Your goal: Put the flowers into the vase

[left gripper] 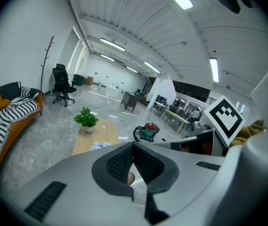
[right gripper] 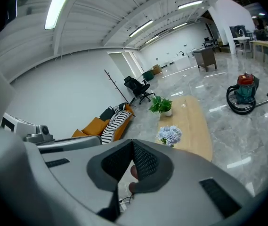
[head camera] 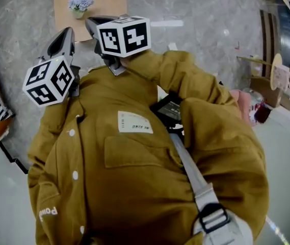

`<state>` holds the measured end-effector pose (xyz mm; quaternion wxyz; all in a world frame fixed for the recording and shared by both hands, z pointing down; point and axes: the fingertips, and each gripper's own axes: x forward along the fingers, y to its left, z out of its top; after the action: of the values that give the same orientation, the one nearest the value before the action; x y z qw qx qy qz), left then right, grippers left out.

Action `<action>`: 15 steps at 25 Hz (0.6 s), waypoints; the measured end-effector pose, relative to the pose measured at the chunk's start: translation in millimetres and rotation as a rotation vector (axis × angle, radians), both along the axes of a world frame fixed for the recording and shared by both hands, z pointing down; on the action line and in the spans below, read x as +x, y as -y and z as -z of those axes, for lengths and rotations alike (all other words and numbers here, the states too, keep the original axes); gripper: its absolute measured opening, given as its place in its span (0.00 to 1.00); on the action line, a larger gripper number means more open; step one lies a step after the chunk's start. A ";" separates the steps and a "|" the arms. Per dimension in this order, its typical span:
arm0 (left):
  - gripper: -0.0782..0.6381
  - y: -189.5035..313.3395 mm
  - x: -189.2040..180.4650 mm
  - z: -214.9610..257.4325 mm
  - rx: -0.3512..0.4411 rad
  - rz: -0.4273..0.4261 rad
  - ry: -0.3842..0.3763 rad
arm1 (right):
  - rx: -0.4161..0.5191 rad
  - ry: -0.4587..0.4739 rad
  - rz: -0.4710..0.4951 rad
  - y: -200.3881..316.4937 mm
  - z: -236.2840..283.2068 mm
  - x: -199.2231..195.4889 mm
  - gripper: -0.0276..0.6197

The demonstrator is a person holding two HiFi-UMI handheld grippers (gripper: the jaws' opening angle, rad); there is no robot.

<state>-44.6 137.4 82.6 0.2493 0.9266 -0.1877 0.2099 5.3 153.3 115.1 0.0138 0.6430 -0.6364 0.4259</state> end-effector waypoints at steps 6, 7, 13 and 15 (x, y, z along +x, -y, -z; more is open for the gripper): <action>0.11 -21.8 -19.5 9.7 -0.004 0.004 -0.025 | 0.047 0.027 -0.031 -1.9 17.7 -11.1 0.05; 0.11 -27.2 -18.2 5.1 -0.006 -0.003 -0.027 | 0.057 0.028 -0.035 -4.2 17.0 -10.0 0.05; 0.11 -28.7 -7.2 -5.1 0.023 -0.015 -0.049 | 0.098 -0.092 -0.065 -13.8 11.0 2.5 0.05; 0.11 -30.0 -3.1 -8.0 0.018 -0.027 -0.048 | 0.127 -0.180 -0.041 -18.3 14.3 -0.3 0.05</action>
<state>-47.6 167.4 90.6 0.2424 0.9360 -0.1709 0.1894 5.0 171.6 100.7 0.0212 0.6912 -0.6449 0.3255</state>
